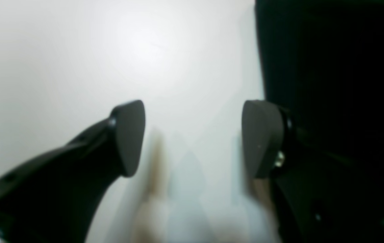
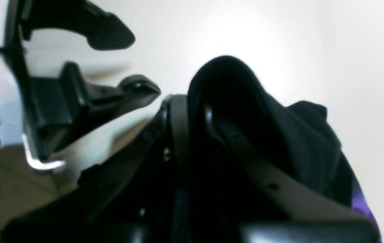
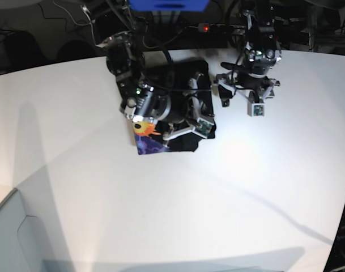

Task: Fold the T-shirt properly
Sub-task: 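Flip the held end over toward the left gripper, exposing the sun print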

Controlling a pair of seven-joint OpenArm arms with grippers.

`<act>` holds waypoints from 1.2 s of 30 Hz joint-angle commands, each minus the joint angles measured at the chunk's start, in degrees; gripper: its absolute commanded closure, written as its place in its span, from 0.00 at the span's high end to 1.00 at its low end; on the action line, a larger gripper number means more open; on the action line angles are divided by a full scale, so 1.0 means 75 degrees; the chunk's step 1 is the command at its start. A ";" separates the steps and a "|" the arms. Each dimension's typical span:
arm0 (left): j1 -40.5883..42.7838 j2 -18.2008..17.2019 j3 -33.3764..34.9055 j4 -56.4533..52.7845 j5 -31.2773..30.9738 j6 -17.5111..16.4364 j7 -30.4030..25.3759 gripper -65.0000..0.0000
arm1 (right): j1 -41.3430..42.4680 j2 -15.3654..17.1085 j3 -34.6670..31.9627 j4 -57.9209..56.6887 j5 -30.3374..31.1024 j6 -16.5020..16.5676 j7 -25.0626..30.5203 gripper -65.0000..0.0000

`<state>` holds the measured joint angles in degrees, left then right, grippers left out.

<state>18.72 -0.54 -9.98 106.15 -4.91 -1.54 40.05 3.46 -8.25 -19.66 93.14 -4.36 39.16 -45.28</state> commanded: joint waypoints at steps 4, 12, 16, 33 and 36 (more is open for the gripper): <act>-0.0017 -0.0017 -0.0012 0.0153 -0.0055 -0.0011 -0.0142 0.67 | 0.0236 -0.0100 -0.0057 -0.0059 0.0154 0.0112 0.0147 0.30; 0.0065 -0.0017 -0.0352 0.0259 -0.0043 -0.0011 -0.0130 0.67 | -0.0046 -0.0066 0.0002 0.1289 0.0154 0.0112 0.0158 0.73; 0.0323 -0.0005 -0.0926 0.0622 -0.0055 -0.0011 -0.0130 0.67 | -0.0374 0.0403 0.0013 0.2227 0.0154 0.0112 0.0194 0.73; 0.0452 -0.0017 -0.2098 0.0962 -0.0055 -0.0011 -0.0130 0.67 | -0.0444 0.0579 0.2252 0.2122 0.0154 0.0112 0.0123 0.00; 0.0452 -0.0017 -0.2086 0.0962 -0.0055 -0.0011 -0.0130 0.67 | -0.0503 0.0602 0.2217 0.1606 0.0154 0.0112 0.0135 0.03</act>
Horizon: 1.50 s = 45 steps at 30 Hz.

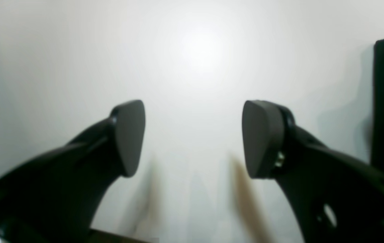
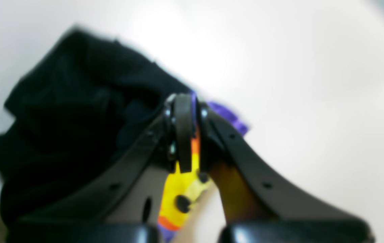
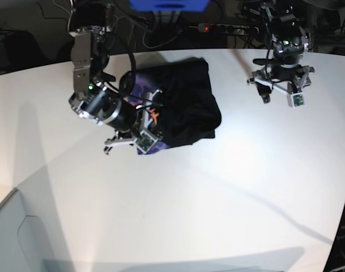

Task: Fold the T-shirt properly
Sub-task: 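Flip the held end over toward the left gripper, exposing the sun print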

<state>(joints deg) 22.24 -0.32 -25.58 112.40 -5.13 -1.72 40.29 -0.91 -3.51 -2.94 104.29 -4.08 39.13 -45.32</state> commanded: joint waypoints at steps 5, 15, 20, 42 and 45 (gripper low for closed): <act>-0.0017 -0.0046 -0.0006 0.0128 -0.0026 0.0012 -0.0162 0.67 | -0.0096 -0.0030 -0.0716 -0.0595 0.0116 0.0115 0.0199 0.00; -0.0076 -0.0046 -0.0557 0.0128 -0.0026 0.0012 -0.0162 0.67 | -0.0307 0.0450 -0.3388 -0.0408 0.0116 0.0115 0.0199 0.00; -0.0134 -0.0057 -0.0815 0.0128 -0.0026 0.0012 -0.0162 0.67 | -0.0283 0.0685 -0.3529 -0.0091 0.0104 0.0115 0.0199 0.00; -0.0111 -0.0057 -0.0873 0.0515 -0.1327 0.0000 -0.0162 0.67 | -0.0237 0.0978 0.0327 -0.1416 0.0092 0.0115 0.0610 0.00; 0.0041 -0.0057 -0.0861 0.0550 -0.1901 0.0000 -0.0162 0.67 | -0.0295 0.0978 0.0749 -0.1463 0.0092 0.0115 0.0621 0.00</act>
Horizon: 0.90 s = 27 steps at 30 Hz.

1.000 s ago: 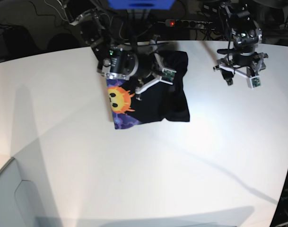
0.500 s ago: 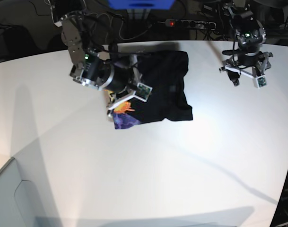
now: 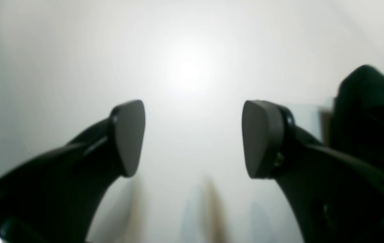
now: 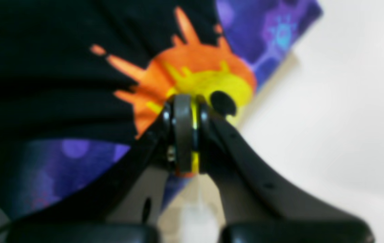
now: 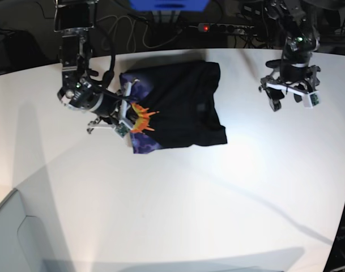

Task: Fold the T-shirt properly
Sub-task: 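Flip the held end over toward the left gripper, exposing the sun print, then grasp the bundle's edge with the left gripper and pull it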

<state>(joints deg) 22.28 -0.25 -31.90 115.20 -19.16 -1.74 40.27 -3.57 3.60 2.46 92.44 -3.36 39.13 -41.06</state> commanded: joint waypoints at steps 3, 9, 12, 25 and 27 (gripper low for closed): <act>0.0059 -0.0066 -0.0019 0.0177 -0.0780 0.0003 -0.0159 0.67 | -0.0010 0.0030 0.0452 0.0386 -0.0004 0.0115 0.0053 0.00; 0.0422 -0.0230 0.0039 0.0177 -0.2715 0.0003 -0.0159 0.67 | -0.0537 0.0066 0.0674 0.2074 0.0019 0.0115 0.0041 0.00; 0.0598 -0.0230 0.0075 0.0177 -0.3664 0.0003 -0.0159 0.67 | -0.0631 0.0066 0.0651 0.2531 0.0019 0.0115 -0.0099 0.00; 0.1055 -0.0394 0.0696 0.0107 -0.4156 0.0003 -0.0148 0.67 | 0.1268 -0.0520 -0.0381 0.0187 0.0031 0.0115 -0.0298 0.00; 0.1173 -0.0476 0.0696 0.0107 -0.4156 0.0003 -0.0148 0.67 | 0.1561 -0.0532 -0.0392 -0.0294 0.0031 0.0115 -0.0123 0.00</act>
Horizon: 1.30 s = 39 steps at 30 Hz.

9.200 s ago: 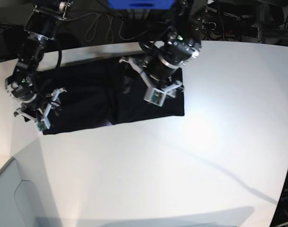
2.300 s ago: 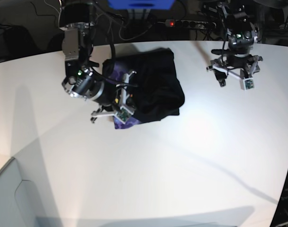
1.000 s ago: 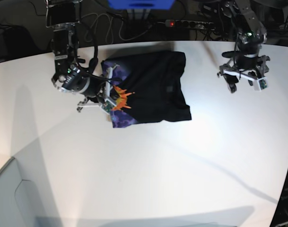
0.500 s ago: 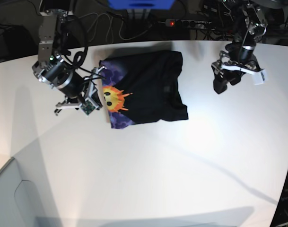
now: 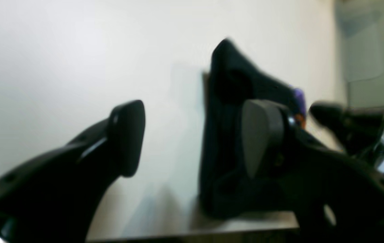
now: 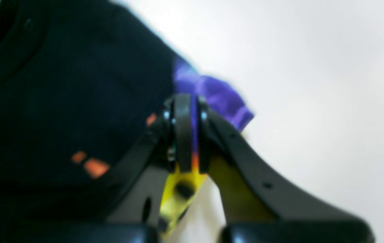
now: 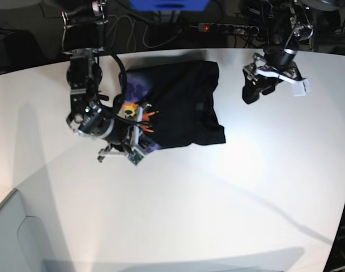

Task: Fold the T-shirt properly
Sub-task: 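Grasp the bundle's edge with the left gripper and pull it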

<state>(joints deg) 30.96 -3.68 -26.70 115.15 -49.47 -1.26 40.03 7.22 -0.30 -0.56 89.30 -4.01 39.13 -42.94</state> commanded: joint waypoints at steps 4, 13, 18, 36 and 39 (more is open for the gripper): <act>0.0180 -0.0031 0.0002 0.0101 -0.0114 -0.0061 -0.0115 0.67 | 0.0449 0.0022 0.0022 -0.0894 0.0119 0.0115 0.0620 0.00; 0.0191 -0.0019 0.0963 0.0089 -0.0114 -0.0061 -0.0127 0.67 | 0.0016 0.0244 0.0561 0.0044 0.0107 0.0115 0.0831 0.00; 0.0027 -0.0019 0.1714 0.0089 -0.0114 -0.0061 -0.0151 0.72 | -0.0570 0.0315 0.0713 0.2013 0.0107 0.0115 0.0222 0.00; -0.1661 0.0040 0.2182 -0.2407 -0.0114 -0.0049 -0.0127 0.72 | -0.2212 0.1042 0.0713 0.3092 0.0095 0.0115 -0.0282 0.00; -0.1813 -0.0042 0.2675 -0.2677 -0.0114 -0.0049 -0.0151 0.72 | -0.2258 0.1053 0.0713 0.3092 0.0095 0.0115 -0.0282 0.00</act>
<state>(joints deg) 17.50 -4.08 -6.63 94.43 -49.82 -1.32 38.59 -10.04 7.42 4.67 111.39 -4.01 39.13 -46.30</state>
